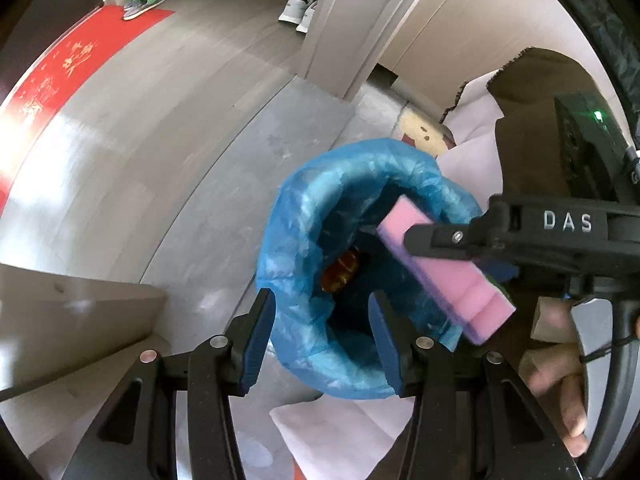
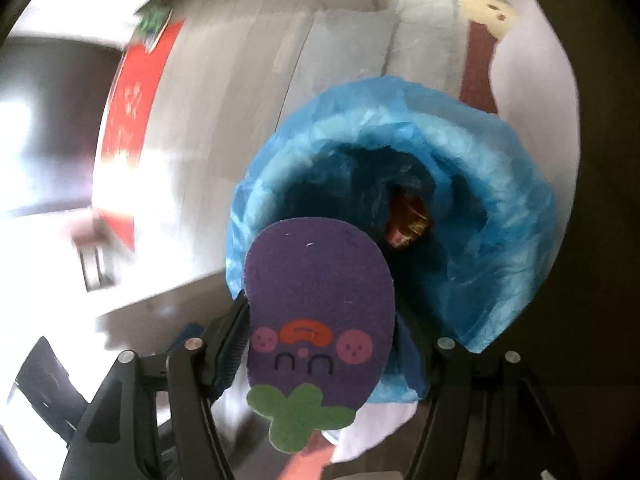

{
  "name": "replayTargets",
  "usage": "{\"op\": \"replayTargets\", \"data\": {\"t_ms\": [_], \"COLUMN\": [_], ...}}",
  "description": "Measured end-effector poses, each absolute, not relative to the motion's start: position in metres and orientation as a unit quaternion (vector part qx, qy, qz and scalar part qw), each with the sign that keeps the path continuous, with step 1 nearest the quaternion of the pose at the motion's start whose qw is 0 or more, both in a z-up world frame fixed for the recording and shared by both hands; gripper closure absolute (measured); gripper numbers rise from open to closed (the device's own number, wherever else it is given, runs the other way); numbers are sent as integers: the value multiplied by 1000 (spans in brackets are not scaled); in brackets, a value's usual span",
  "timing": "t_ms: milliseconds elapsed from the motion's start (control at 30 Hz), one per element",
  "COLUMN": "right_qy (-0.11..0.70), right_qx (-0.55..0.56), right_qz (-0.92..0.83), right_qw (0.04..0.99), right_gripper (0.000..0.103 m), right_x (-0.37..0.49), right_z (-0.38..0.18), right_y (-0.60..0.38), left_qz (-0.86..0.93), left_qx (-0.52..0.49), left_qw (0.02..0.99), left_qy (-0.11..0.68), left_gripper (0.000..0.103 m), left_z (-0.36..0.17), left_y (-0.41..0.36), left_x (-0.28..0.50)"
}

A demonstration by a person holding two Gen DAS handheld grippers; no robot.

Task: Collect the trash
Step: 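Open the left gripper to drop the can while the right gripper drops the sponge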

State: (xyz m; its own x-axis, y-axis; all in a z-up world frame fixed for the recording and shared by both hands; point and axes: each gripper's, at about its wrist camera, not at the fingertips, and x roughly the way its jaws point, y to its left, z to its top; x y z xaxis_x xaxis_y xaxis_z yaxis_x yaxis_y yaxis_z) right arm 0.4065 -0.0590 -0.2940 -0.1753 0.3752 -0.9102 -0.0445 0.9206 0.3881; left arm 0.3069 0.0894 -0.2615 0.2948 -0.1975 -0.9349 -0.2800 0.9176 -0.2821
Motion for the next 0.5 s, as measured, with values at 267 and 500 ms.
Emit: {"op": "replayTargets", "data": {"t_ms": [267,500], "right_qy": [733,700], "right_qx": [49,24], "right_qz": [133,173], "right_qw": [665,693], "right_gripper": [39,40], "right_x": [406,386], "right_z": [-290,-231], "right_y": [-65,-67], "left_qz": [30,31], "left_qx": [-202,-178], "left_qw": [777,793], "left_qy": [596,582], "left_gripper": [54,54], "left_z": [-267,-248], "left_y": [92,82], "left_x": [304,299]}}
